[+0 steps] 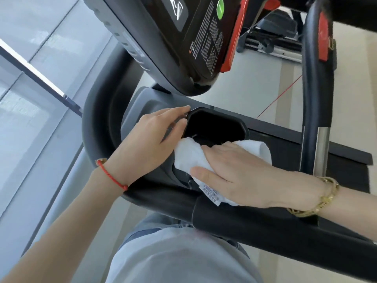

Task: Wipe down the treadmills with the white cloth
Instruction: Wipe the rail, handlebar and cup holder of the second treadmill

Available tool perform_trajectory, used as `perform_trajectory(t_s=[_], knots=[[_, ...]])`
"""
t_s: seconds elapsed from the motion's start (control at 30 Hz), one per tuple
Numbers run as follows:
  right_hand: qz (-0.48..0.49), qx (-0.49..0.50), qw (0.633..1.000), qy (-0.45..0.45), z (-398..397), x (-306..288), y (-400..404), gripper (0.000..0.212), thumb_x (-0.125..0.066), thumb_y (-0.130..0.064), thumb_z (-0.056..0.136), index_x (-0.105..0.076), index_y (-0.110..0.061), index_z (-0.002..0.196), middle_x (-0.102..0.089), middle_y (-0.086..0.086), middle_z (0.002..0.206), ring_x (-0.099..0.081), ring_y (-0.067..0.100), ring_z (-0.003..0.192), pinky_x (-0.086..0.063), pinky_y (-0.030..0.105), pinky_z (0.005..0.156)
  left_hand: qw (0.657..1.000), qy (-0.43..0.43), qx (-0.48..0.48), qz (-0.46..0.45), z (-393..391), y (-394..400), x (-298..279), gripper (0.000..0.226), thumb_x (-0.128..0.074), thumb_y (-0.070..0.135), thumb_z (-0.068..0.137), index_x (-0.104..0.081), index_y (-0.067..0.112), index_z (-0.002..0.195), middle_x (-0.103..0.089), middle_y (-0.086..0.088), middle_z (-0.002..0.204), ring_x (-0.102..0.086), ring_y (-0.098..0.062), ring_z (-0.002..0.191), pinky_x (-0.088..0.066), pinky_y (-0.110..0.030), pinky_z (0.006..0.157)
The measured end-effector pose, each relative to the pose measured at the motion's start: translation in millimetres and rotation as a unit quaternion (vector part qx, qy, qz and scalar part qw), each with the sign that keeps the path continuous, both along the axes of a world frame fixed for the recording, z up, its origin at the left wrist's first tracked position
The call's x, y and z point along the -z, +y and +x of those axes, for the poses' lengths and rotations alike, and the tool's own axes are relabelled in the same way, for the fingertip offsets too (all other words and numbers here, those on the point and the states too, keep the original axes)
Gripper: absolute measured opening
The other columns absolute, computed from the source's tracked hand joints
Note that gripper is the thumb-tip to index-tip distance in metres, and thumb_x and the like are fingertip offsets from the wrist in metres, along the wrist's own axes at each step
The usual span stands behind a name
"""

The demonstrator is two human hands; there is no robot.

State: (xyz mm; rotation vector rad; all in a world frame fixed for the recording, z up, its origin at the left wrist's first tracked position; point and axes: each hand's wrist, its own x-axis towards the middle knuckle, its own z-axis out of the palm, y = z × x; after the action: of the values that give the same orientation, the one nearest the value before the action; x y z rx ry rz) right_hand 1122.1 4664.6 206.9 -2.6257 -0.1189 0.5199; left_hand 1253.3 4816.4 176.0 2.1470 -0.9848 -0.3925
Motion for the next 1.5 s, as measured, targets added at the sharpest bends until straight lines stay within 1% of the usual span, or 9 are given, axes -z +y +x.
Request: perform_trajectory(t_s=[0.37, 0.57, 0.67, 0.77, 0.87, 1.03, 1.17, 1.33, 1.5], knots=[[-0.016, 0.076, 0.996, -0.033, -21, -16, 10, 0.036, -0.019, -0.050, 0.101, -0.029, -0.025, 0.076, -0.040, -0.011, 0.065, -0.042, 0.014, 0.061, -0.041, 0.036, 0.078, 0.995, -0.001, 0.096, 0.019, 26, -10, -2, 0.041, -0.048, 0.030, 0.101, -0.055, 0.022, 0.141, -0.064, 0.013, 0.111, -0.060, 0.006, 0.096, -0.041, -0.003, 0.086], [0.051, 0.190, 0.979, 0.042, 2, -13, 36, 0.041, -0.018, -0.049, 0.100, -0.037, -0.021, 0.078, -0.051, -0.007, 0.066, -0.048, 0.010, 0.066, -0.035, 0.026, 0.071, 0.993, 0.014, 0.119, 0.007, 33, -16, -7, 0.036, -0.050, 0.016, 0.103, -0.059, 0.013, 0.137, -0.051, 0.032, 0.085, -0.051, 0.026, 0.074, -0.034, 0.005, 0.071], [0.085, 0.291, 0.952, 0.047, 8, -12, 52, 0.039, -0.021, -0.048, 0.101, -0.036, -0.022, 0.076, -0.050, -0.006, 0.067, -0.052, 0.012, 0.067, -0.039, 0.032, 0.070, 0.992, 0.029, 0.119, 0.001, 37, -17, -7, 0.034, -0.049, 0.012, 0.103, -0.061, 0.009, 0.134, -0.045, 0.027, 0.065, -0.048, 0.026, 0.062, -0.034, 0.005, 0.063], [0.118, 0.365, 0.922, 0.052, 20, -14, 64, 0.038, -0.023, -0.048, 0.102, -0.040, -0.020, 0.083, -0.052, -0.003, 0.074, -0.055, 0.017, 0.074, -0.043, 0.036, 0.072, 0.989, 0.060, 0.132, -0.003, 43, -16, -8, 0.035, -0.043, 0.017, 0.105, -0.061, 0.014, 0.135, -0.054, 0.026, 0.078, -0.052, 0.026, 0.068, -0.036, 0.004, 0.068], [0.146, 0.390, 0.907, 0.066, 39, -11, 63, 0.030, -0.023, -0.043, 0.105, -0.042, -0.024, 0.093, -0.053, 0.003, 0.089, -0.057, 0.025, 0.085, -0.047, 0.041, 0.076, 0.983, 0.114, 0.145, -0.004, 50, -16, -10, 0.038, -0.036, 0.028, 0.107, -0.060, 0.022, 0.136, -0.068, 0.018, 0.111, -0.060, 0.014, 0.103, -0.044, -0.008, 0.094], [0.206, 0.463, 0.859, 0.075, 58, 1, 55, 0.038, -0.026, -0.050, 0.102, -0.034, -0.013, 0.107, -0.058, 0.003, 0.090, -0.059, 0.024, 0.084, -0.046, 0.041, 0.076, 0.978, 0.125, 0.165, 0.010, 56, -19, -10, 0.040, -0.035, 0.032, 0.107, -0.060, 0.024, 0.136, -0.070, 0.013, 0.117, -0.061, 0.007, 0.111, -0.046, -0.019, 0.101], [0.136, 0.442, 0.884, 0.071, 50, 3, 58, 0.041, -0.025, -0.052, 0.102, -0.035, -0.012, 0.103, -0.063, 0.004, 0.089, -0.061, 0.024, 0.083, -0.043, 0.038, 0.070, 0.982, 0.092, 0.167, 0.014, 53, -19, -9, 0.037, -0.040, 0.030, 0.107, -0.061, 0.023, 0.136, -0.069, 0.005, 0.076, -0.063, 0.000, 0.071, -0.045, -0.010, 0.066], [0.004, 0.347, 0.937, 0.039, 26, -2, 62, 0.048, -0.025, -0.053, 0.101, -0.047, -0.010, 0.107, -0.050, -0.001, 0.068, -0.047, 0.018, 0.058, -0.039, 0.037, 0.069, 0.982, 0.093, 0.166, 0.011, 52, -19, -8, 0.040, -0.040, 0.035, 0.103, -0.061, 0.024, 0.135, -0.073, 0.003, 0.105, -0.067, -0.006, 0.099, -0.051, -0.020, 0.090], [0.125, 0.351, 0.915, 0.152, 43, 4, 37, 0.060, -0.026, -0.060, 0.098, -0.040, -0.010, 0.127, -0.055, -0.001, 0.086, -0.054, 0.017, 0.078, -0.038, 0.034, 0.075, 0.988, 0.097, 0.122, 0.000, 42, -17, -9, 0.033, -0.044, 0.022, 0.104, -0.061, 0.023, 0.132, -0.067, 0.017, 0.091, -0.061, 0.017, 0.079, -0.040, 0.000, 0.071]])
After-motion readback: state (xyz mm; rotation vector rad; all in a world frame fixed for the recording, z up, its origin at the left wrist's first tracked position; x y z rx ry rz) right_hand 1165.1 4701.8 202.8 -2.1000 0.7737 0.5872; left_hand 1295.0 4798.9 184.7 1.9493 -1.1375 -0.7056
